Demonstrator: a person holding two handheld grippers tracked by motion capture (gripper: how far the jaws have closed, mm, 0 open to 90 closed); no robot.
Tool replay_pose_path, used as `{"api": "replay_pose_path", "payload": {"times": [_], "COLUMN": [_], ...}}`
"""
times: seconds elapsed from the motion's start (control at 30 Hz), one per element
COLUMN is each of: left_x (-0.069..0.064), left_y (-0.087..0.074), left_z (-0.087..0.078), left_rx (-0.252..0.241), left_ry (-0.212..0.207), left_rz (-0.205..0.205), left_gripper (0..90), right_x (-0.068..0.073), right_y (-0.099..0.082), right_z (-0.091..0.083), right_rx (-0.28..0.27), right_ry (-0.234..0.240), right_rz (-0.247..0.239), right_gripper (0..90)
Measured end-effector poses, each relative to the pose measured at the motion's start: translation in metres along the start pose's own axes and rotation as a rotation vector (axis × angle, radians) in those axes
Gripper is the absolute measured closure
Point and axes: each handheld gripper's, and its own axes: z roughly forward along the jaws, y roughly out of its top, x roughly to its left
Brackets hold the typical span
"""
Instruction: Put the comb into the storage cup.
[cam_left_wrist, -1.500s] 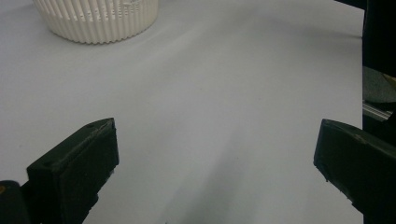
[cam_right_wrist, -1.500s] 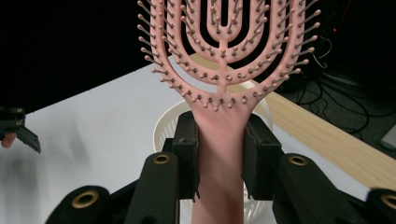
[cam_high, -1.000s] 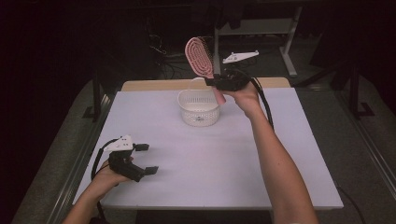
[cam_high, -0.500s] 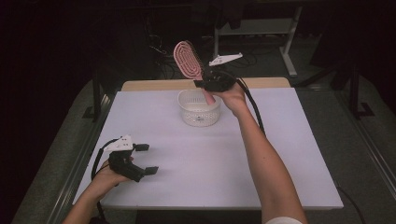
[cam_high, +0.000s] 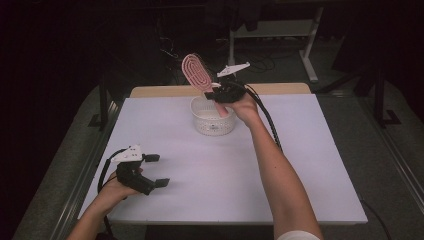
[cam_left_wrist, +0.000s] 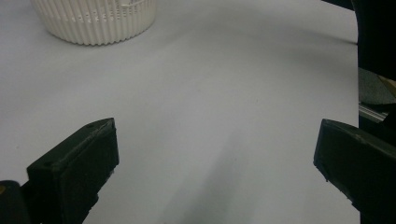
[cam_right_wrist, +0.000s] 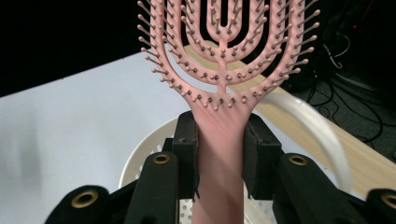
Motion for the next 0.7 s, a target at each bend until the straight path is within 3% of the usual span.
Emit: {"api": "replay_pose_path", "payload": {"times": [0.7], "left_x": [0.000], "left_y": [0.000], "left_z": [0.000], "left_rx": [0.001], "left_ry": [-0.001], "left_rz": [0.001], "left_gripper": [0.0], "right_x": [0.008], "right_y": [-0.014], "right_z": [0.030], "right_rx": [0.141], "right_ry": [0.015], "right_rz": [-0.064], "right_gripper": [68.4]}}
